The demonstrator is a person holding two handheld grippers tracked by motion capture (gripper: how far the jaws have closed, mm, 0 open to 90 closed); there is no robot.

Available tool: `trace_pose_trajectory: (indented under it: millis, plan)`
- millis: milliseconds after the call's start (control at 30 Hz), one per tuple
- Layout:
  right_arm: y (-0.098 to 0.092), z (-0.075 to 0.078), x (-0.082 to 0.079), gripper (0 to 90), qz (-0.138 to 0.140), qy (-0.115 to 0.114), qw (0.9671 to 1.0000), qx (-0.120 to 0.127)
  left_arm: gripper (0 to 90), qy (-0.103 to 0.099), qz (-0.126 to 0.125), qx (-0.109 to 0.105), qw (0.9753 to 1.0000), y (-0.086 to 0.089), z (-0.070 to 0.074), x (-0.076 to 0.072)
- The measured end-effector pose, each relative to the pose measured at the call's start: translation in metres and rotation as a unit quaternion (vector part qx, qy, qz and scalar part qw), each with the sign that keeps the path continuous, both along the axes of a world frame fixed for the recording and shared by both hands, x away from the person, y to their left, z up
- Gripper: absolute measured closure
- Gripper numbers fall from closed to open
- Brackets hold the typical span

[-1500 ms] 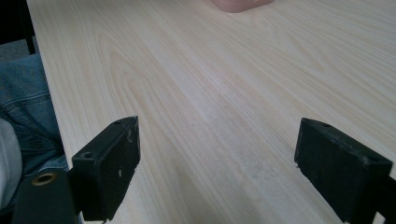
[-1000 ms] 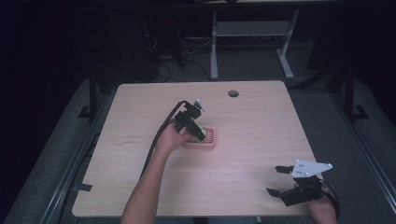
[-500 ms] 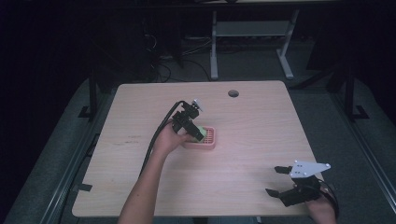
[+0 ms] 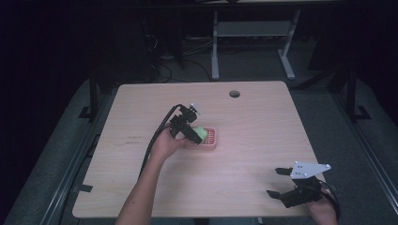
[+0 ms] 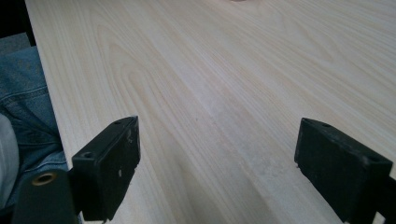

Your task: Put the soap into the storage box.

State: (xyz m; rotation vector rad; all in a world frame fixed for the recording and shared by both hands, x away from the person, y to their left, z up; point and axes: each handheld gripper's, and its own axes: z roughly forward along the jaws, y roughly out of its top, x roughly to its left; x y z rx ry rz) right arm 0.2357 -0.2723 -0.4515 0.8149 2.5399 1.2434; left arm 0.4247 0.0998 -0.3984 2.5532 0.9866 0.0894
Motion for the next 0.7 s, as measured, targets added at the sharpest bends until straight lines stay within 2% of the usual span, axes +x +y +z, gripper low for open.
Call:
trace_pose_trajectory:
  millis: [300,433,700]
  plan:
    - [0.002,-0.001,0.000,13.8,-0.001,0.001,1.0000,-0.004,22.3,-0.002,-0.010,0.002,0.9999,0.008,0.004,-0.010]
    - [0.002,-0.001,0.000,13.8,-0.001,0.001,1.0000,-0.004,22.3,-0.004,-0.020,0.009,0.9997,0.009,0.007,-0.015]
    - [0.002,-0.002,0.001,13.8,-0.002,0.002,1.0000,-0.006,22.3,-0.011,-0.028,0.002,0.9995,0.011,0.010,-0.024]
